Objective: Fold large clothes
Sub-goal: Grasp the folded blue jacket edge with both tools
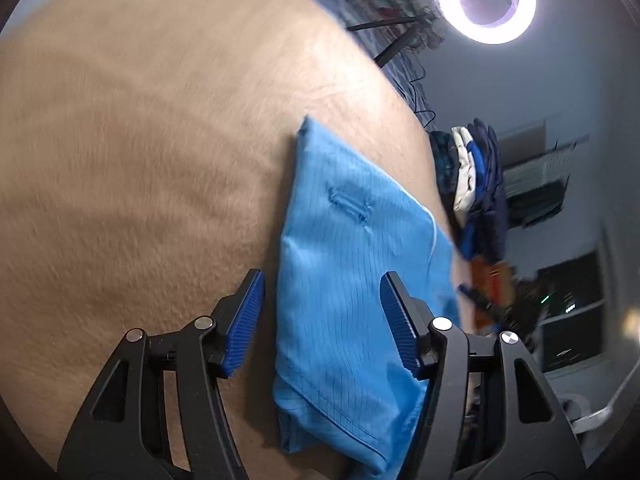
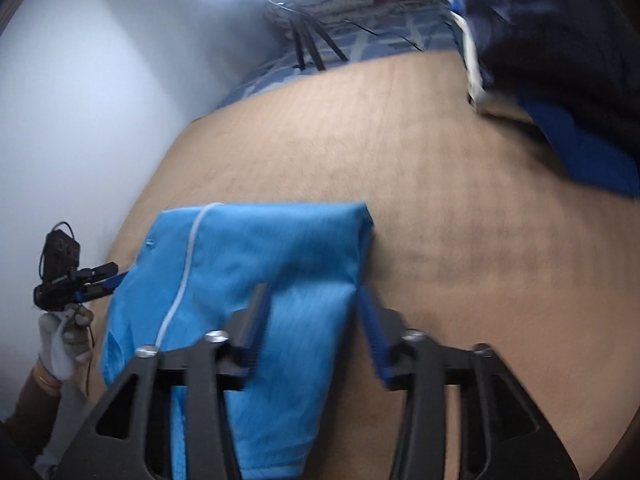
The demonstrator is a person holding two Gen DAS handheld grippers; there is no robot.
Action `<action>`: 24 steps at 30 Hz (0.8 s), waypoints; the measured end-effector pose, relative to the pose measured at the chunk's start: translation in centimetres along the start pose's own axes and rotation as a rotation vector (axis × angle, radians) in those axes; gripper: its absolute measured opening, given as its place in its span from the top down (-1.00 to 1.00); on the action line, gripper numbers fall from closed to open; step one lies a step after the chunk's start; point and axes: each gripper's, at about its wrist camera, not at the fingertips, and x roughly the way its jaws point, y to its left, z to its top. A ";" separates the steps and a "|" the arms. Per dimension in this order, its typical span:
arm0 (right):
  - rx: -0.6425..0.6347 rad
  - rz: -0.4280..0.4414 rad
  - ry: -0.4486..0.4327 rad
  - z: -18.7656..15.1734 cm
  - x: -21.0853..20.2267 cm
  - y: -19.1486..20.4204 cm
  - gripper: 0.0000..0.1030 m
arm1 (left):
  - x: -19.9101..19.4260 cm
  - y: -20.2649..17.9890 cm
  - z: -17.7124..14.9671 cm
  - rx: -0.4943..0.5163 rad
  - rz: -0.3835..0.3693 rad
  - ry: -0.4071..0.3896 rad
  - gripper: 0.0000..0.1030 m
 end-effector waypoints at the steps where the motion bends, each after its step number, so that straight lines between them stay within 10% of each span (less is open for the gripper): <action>1: 0.039 0.027 0.007 -0.6 -0.2 -0.7 -0.19 | 0.0 0.4 0.1 -0.019 -0.019 0.009 -0.19; 17: 0.265 0.347 0.088 -3.8 1.9 -4.8 0.07 | 2.7 -1.7 0.0 0.061 -0.030 0.084 -0.18; 24: 0.287 0.355 0.103 -4.2 2.8 -3.8 0.75 | 2.9 -3.1 -1.1 0.150 0.128 0.026 0.62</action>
